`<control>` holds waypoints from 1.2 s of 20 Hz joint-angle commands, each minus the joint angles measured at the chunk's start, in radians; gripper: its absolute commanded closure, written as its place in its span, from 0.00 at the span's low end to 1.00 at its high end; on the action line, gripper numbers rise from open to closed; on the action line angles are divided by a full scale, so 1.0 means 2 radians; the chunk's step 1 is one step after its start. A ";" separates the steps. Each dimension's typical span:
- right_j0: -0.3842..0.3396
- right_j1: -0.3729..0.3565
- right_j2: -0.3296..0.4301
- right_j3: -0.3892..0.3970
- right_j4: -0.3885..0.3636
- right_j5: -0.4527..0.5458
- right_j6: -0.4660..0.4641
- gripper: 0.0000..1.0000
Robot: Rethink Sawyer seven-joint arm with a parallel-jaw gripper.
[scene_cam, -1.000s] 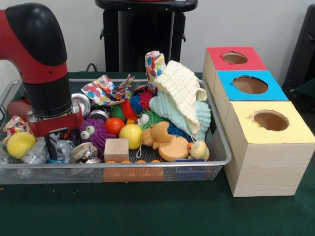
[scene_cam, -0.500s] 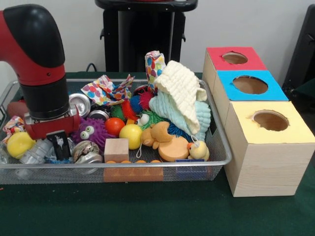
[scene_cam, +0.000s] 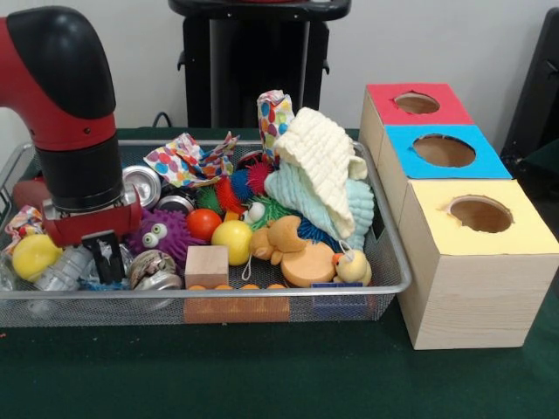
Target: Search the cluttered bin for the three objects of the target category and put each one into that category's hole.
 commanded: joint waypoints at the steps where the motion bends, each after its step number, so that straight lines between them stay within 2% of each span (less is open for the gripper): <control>1: 0.003 -0.054 -0.011 0.068 -0.015 0.001 -0.039 1.00; 5: 0.015 -0.126 -0.007 0.098 0.004 0.038 -0.039 1.00; 12: 0.033 -0.168 -0.010 0.102 0.019 0.084 -0.048 1.00; 16: 0.031 -0.159 -0.011 0.102 0.019 0.076 -0.045 1.00; 20: 0.035 -0.126 -0.023 0.087 -0.005 0.054 -0.047 1.00; 24: 0.020 -0.092 -0.027 0.083 -0.013 0.022 -0.040 1.00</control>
